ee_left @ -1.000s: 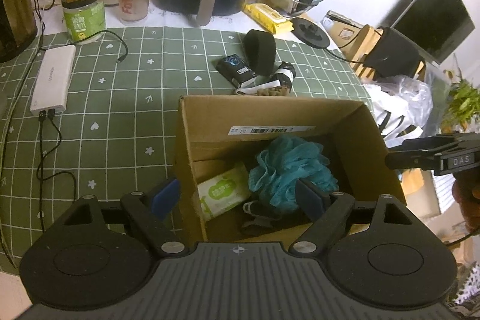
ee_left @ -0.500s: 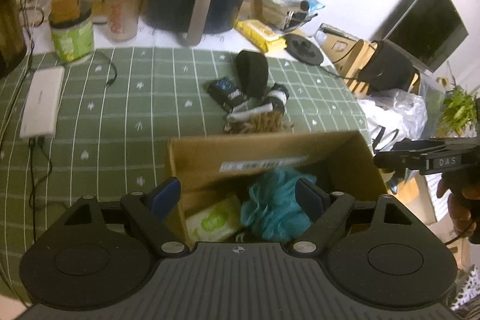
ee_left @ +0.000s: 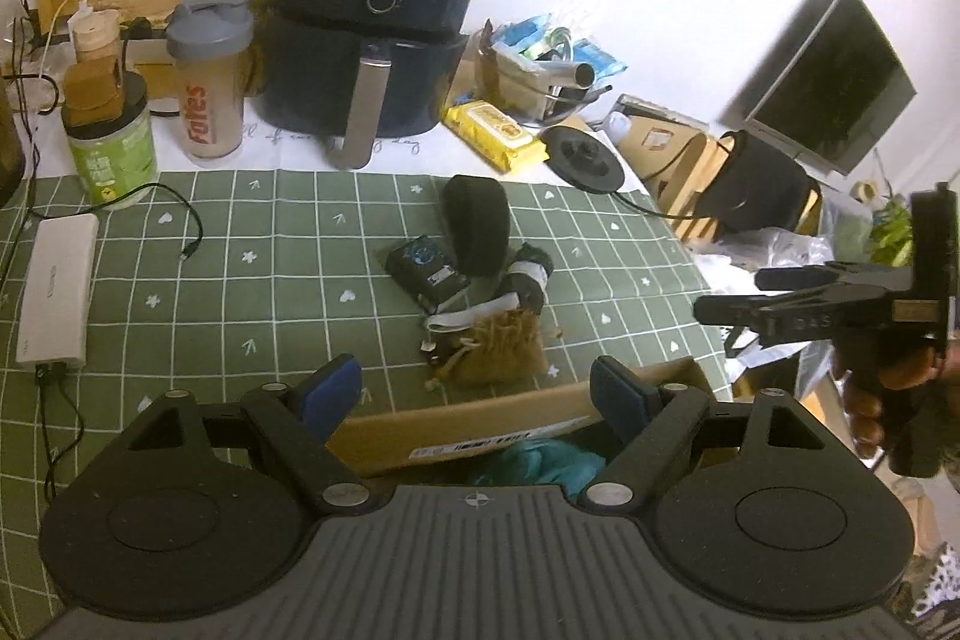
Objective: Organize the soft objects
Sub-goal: 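Move the right tool toward the black bundle with the white band, then close the right tool around the black bundle with the white band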
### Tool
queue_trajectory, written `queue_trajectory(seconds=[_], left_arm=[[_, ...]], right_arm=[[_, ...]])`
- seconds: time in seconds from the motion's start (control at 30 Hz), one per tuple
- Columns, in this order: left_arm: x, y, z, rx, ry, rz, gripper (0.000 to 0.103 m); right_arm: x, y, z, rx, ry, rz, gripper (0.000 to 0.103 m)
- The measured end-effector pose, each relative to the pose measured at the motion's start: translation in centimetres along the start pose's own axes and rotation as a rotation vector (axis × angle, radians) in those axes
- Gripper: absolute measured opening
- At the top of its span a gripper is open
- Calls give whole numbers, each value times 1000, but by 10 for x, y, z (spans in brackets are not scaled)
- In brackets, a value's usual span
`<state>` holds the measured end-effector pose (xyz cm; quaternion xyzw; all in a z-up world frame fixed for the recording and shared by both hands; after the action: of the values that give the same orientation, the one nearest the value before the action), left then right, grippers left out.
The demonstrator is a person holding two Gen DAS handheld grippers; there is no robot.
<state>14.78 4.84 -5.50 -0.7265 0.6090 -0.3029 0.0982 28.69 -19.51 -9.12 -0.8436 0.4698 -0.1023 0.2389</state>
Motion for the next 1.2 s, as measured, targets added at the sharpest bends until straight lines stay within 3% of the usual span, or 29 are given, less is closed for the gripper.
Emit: queue_trajectory(seconds=[0.2, 0.43, 0.6, 0.9, 0.97, 1.1, 1.2], left_arm=[[1, -7, 7, -8, 1, -1, 84], [-5, -9, 13, -24, -21, -12, 84], [-10, -10, 15, -30, -28, -26, 84], [-19, -12, 18, -40, -51, -61, 84], [-21, -12, 18, -41, -57, -70, 84], [-27, -11, 17, -42, -72, -90, 84], [-31, -10, 17, -44, -81, -108, 84]], right_arm=[[6, -7, 24, 1, 12, -43, 103], [13, -16, 60, -55, 16, -94, 103], [16, -27, 83, -93, -85, -105, 103], [12, -40, 139, -135, -164, -87, 101], [11, -42, 151, -139, -184, -74, 91], [6, -44, 178, -172, -212, -59, 84], [6, -45, 197, -198, -215, -28, 67]])
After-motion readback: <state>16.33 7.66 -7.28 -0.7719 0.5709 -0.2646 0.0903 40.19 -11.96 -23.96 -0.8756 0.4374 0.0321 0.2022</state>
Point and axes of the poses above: each gripper's, at about its wrist camera, not at the fingertips, and z roughly the way its jaws point, x to its right, y to its underside, the point moved 6 cm from there along z, roughly the way its jaws point, and after that the axes turned 5 degrees about -x, right-handed, at the moved point
